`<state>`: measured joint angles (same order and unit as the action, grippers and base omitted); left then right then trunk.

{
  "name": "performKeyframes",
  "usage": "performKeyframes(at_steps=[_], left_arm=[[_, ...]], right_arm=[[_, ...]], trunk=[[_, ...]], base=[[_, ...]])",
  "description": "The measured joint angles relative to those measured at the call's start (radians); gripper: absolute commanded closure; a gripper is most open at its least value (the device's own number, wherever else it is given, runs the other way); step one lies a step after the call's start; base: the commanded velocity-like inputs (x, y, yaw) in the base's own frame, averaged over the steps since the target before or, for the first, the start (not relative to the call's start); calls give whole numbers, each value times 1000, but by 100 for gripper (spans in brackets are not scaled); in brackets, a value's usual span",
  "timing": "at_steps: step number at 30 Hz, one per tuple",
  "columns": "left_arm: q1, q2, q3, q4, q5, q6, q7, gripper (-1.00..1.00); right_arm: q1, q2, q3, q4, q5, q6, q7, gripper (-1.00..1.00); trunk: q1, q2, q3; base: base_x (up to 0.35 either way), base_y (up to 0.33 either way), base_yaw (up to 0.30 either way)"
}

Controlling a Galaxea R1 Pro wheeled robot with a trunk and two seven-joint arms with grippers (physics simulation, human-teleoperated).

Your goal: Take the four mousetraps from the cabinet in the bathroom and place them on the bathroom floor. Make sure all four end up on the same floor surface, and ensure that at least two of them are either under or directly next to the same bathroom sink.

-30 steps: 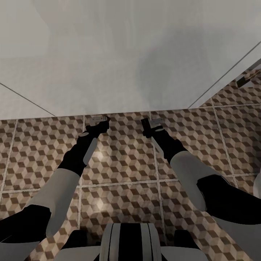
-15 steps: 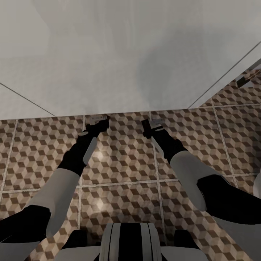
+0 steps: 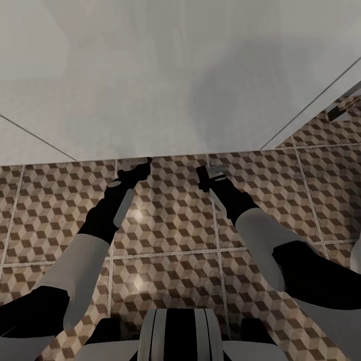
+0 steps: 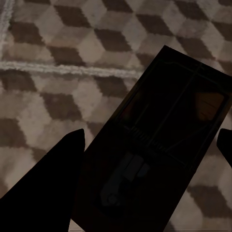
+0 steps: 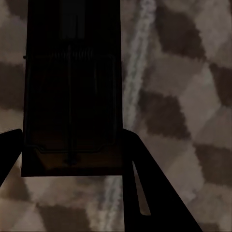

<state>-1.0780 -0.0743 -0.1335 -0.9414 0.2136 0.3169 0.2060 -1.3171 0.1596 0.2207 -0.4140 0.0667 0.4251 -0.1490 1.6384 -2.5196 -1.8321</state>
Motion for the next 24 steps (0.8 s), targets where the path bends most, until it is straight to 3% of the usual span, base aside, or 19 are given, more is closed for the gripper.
performKeyframes(at_steps=[24], left_arm=[[24,-1,-1,39,0,-1,-1,100]], right_arm=[[1,-2,0,10,0,-4,0,100]], trunk=[[0,0,0]], base=[[0,0,0]])
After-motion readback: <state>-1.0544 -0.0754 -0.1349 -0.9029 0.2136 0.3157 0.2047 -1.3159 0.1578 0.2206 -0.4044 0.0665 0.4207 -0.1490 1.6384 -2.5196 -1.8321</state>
